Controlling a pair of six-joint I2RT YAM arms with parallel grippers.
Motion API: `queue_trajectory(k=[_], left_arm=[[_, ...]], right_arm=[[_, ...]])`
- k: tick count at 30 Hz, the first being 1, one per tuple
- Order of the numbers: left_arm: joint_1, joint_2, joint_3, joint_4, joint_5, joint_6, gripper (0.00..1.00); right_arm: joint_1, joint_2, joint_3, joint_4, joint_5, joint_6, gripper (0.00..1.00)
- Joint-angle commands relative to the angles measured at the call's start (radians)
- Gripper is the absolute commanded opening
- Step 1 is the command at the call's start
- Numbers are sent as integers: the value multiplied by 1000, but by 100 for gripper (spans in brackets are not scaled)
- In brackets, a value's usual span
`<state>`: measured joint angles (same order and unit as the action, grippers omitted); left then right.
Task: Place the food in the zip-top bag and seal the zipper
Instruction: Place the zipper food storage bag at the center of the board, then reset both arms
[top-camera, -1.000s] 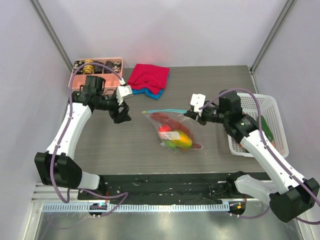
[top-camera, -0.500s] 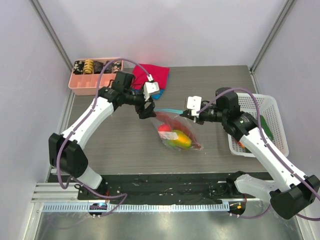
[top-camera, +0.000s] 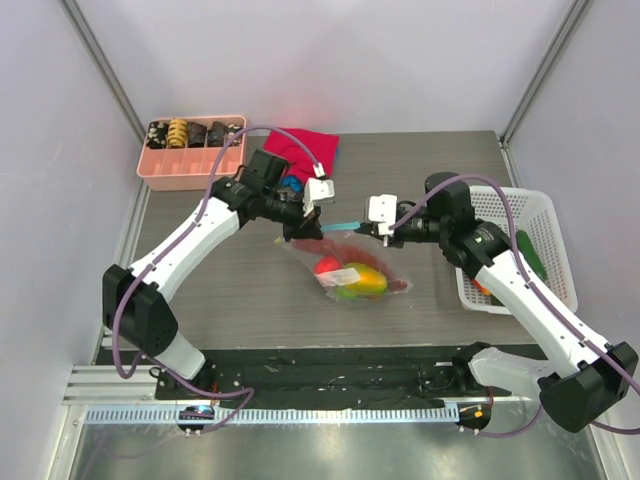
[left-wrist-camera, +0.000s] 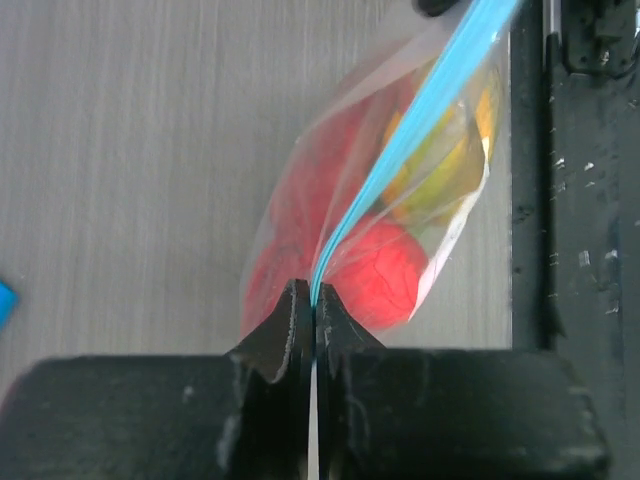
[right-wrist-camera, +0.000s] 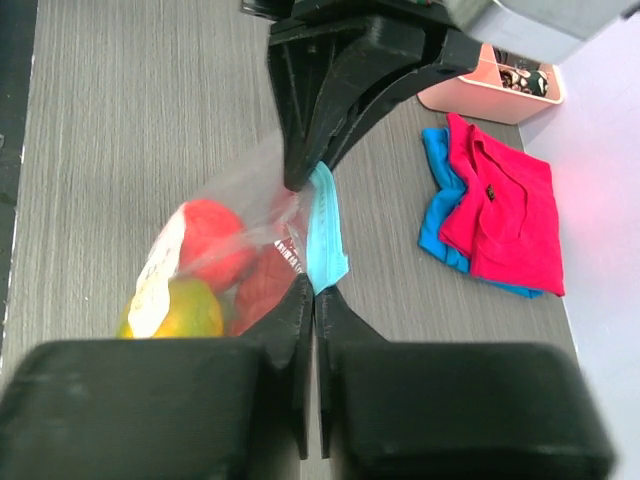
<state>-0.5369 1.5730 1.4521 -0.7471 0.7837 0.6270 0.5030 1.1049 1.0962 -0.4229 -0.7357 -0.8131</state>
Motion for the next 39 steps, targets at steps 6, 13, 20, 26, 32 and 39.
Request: queue_trajectory(k=[6,13,20,26,32,39], left_arm=[[234,-110,-113,17,-179,-582,0],[482,-82,-243,-4,-363,-672,0],[661,-57,-332,12,-500,-560,0],[726,-39,-340,-41,-503,-500,32],[773,-155,-274,-51,-466,-506,100],[691,-64,81,-159,-440,-530,100]], right_arm=[[9,-5,8,223,122,132,86],[8,-13,-5,243,189,166,96],[8,-66,-70,228,262,196,97],[9,-105,-131,213,370,275,99],[5,-123,-147,210,519,429,100],[-47,-125,-137,178,662,636,100]])
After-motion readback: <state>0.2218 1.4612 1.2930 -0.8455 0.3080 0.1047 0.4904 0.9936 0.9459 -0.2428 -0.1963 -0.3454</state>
